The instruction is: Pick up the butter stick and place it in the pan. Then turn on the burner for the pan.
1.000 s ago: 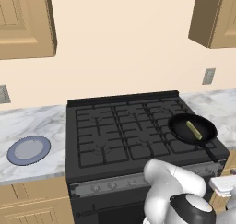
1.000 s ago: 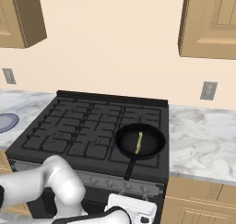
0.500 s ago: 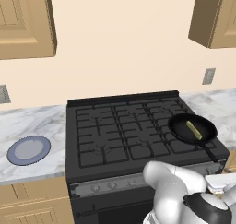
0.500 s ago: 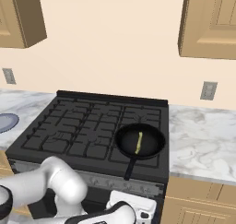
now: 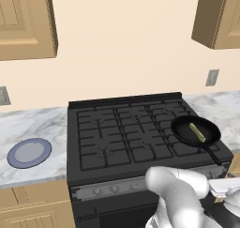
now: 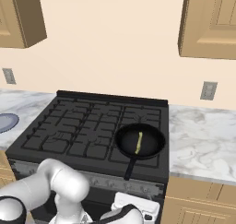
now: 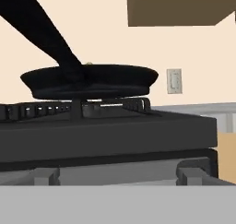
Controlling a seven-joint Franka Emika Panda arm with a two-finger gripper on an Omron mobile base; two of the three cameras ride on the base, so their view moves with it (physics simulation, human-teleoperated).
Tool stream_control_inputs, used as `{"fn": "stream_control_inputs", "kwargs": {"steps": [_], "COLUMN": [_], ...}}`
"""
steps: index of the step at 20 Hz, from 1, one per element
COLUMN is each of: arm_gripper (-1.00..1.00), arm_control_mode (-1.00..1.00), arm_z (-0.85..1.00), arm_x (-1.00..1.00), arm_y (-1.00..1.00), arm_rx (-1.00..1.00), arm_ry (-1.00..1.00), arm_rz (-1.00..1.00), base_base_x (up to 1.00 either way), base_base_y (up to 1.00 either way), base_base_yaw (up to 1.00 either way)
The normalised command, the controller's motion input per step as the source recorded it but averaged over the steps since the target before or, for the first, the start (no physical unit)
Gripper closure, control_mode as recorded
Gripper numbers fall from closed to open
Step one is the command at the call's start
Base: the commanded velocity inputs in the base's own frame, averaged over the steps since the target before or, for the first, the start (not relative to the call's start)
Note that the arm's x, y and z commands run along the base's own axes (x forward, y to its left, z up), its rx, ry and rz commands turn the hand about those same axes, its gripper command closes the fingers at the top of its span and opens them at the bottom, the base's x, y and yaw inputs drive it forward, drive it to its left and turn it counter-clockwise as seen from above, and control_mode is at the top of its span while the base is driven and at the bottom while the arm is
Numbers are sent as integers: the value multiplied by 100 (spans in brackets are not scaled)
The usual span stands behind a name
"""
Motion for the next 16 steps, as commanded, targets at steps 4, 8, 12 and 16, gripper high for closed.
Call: {"fn": "stream_control_inputs", "kwargs": {"steps": [4, 8, 12, 16], "arm_gripper": [-100, -100, -100, -100], "arm_control_mode": [-100, -100, -100, -100], "arm_z": [-24, -19, -12, -6], "arm_x": [5, 9, 13, 18], "arm_y": [-6, 0, 0, 0], "arm_rx": [0, 0, 0, 0], "arm_ry": [-6, -6, -7, -7], "arm_rz": [0, 0, 0, 0], "base_base_x": [0, 0, 0, 0], "base_base_y": [0, 0, 0, 0], "base_base_yaw": [0, 0, 0, 0]}}
